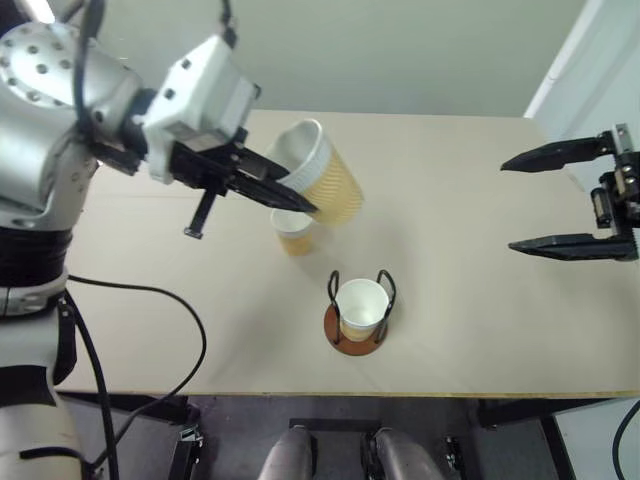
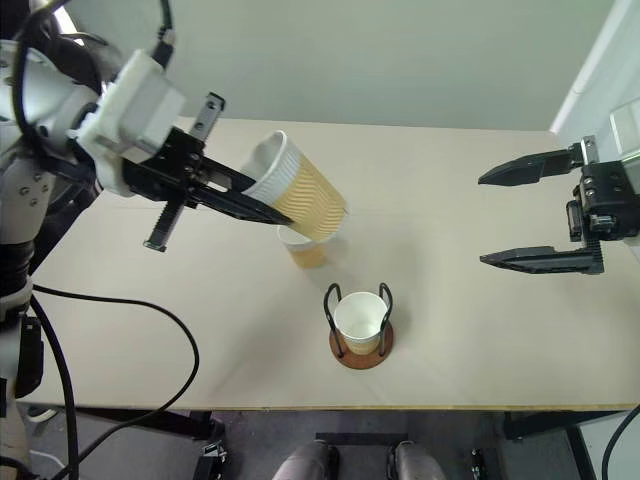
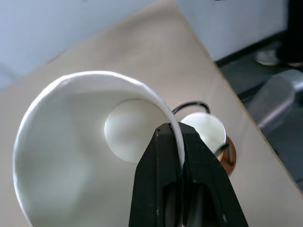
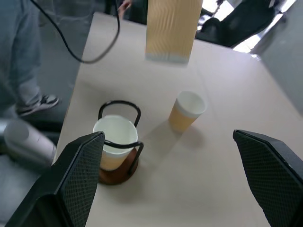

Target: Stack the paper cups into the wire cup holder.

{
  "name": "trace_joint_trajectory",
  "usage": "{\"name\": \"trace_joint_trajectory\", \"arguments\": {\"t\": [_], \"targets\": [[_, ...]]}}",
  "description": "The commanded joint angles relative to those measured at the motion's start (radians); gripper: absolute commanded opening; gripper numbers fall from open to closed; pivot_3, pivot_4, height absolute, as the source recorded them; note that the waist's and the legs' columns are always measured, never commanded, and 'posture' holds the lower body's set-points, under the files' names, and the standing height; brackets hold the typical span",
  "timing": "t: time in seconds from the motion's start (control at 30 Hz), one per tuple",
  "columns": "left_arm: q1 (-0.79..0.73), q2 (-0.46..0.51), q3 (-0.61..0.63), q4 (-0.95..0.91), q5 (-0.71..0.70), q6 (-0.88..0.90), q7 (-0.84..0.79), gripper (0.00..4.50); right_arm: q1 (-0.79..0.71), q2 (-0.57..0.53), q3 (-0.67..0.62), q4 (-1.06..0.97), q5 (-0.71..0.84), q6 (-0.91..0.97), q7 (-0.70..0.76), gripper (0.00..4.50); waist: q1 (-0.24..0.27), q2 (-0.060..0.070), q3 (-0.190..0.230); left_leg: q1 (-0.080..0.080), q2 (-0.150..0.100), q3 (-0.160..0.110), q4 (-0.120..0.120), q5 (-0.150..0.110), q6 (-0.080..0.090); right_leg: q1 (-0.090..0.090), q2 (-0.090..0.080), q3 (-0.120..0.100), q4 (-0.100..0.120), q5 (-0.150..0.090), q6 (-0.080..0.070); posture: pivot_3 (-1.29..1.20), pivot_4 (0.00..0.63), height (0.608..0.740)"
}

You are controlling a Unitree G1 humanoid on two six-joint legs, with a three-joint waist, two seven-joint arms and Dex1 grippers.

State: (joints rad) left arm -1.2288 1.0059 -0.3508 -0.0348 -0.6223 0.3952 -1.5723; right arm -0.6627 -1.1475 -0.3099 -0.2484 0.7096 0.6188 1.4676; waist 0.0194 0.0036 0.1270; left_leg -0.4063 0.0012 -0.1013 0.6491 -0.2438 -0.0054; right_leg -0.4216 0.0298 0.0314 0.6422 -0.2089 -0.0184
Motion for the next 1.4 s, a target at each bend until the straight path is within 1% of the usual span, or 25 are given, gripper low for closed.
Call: {"name": "trace_joint_trajectory", "arguments": {"t": [0.03,0.13,0.27,0.33,0.43,0.57,0.73,0.87,1.2,1.3,1.4], "targets": [[-0.066,-0.008,-0.173,0.033,-0.062,-0.133,-0.042,0.03,0.045,-0.023,-0.078,-0.081,0.04,0.032,-0.058,4.5,-0.003,0.0,0.001,0.0,0.0,0.0,0.0,0.0,0.0,0.0,0.0,0.0,0.0,0.0,0.001,0.0,0.15,0.74],[-0.122,-0.003,-0.281,0.073,-0.094,-0.218,-0.042,0.03,0.078,-0.035,-0.101,-0.115,0.049,0.044,-0.095,4.5,-0.003,0.001,0.001,-0.002,0.0,0.0,0.001,0.001,-0.001,-0.001,0.0,0.0,0.0,0.0,0.004,0.0,0.15,0.74],[-0.184,-0.054,-0.415,0.149,-0.086,-0.334,-0.042,0.03,0.129,-0.045,-0.15,-0.174,0.071,0.072,-0.144,4.5,0.001,0.001,0.001,-0.003,-0.001,-0.001,0.003,0.001,0.001,0.0,0.0,0.002,-0.001,-0.002,0.008,0.0,0.15,0.74],[-0.207,-0.051,-0.466,0.165,-0.099,-0.373,-0.042,0.03,0.147,-0.052,-0.169,-0.195,0.082,0.083,-0.162,4.5,0.003,0.002,0.002,-0.004,-0.002,-0.002,0.007,-0.002,0.006,0.001,0.0,0.002,-0.001,-0.003,0.01,0.0,0.15,0.74],[-0.239,-0.037,-0.549,0.173,-0.121,-0.427,-0.042,0.03,0.175,-0.068,-0.197,-0.214,0.092,0.094,-0.178,4.5,0.004,0.003,0.002,-0.008,-0.002,-0.002,0.015,-0.004,0.008,0.001,0.0,0.002,-0.001,-0.003,0.013,0.0,0.15,0.74],[-0.276,-0.047,-0.645,0.198,-0.119,-0.5,-0.042,0.03,0.205,-0.077,-0.213,-0.235,0.1,0.095,-0.2,4.5,0.006,0.003,0.002,-0.012,-0.003,-0.002,0.018,-0.007,0.012,0.001,-0.001,0.002,-0.007,0.001,0.017,0.0,0.15,0.74],[-0.316,-0.079,-0.706,0.247,-0.119,-0.556,-0.042,0.03,0.235,-0.081,-0.227,-0.256,0.102,0.093,-0.225,4.5,0.01,0.004,0.002,-0.014,-0.004,-0.002,0.02,-0.008,0.015,0.002,-0.002,0.002,-0.012,0.005,0.02,0.0,0.15,0.74],[-0.33,-0.098,-0.732,0.265,-0.127,-0.579,-0.042,0.03,0.256,-0.087,-0.244,-0.272,0.113,0.097,-0.24,4.5,0.01,0.005,0.002,-0.014,-0.004,0.001,0.02,-0.01,0.017,0.002,-0.003,0.002,-0.014,0.006,0.021,0.0,0.15,0.74],[-0.325,-0.15,-0.7,0.292,-0.126,-0.552,-0.042,0.03,0.303,-0.095,-0.27,-0.301,0.118,0.101,-0.269,4.5,0.012,0.005,0.002,-0.014,-0.004,0.003,0.022,-0.01,0.018,0.003,-0.004,0.003,-0.015,0.006,0.023,0.0,0.15,0.74],[-0.315,-0.149,-0.698,0.282,-0.133,-0.55,-0.042,0.68,0.307,-0.096,-0.268,-0.308,0.118,0.1,-0.276,4.5,0.012,0.005,0.002,-0.014,-0.004,0.003,0.023,-0.01,0.019,0.003,-0.004,0.003,-0.015,0.007,0.024,0.0,0.15,0.74],[-0.311,-0.152,-0.693,0.287,-0.126,-0.557,-0.042,1.75,0.314,-0.1,-0.27,-0.311,0.116,0.098,-0.278,4.5,0.011,0.005,0.002,-0.014,-0.004,0.003,0.024,-0.01,0.019,0.003,-0.004,0.003,-0.015,0.007,0.024,0.0,0.15,0.74]]}}
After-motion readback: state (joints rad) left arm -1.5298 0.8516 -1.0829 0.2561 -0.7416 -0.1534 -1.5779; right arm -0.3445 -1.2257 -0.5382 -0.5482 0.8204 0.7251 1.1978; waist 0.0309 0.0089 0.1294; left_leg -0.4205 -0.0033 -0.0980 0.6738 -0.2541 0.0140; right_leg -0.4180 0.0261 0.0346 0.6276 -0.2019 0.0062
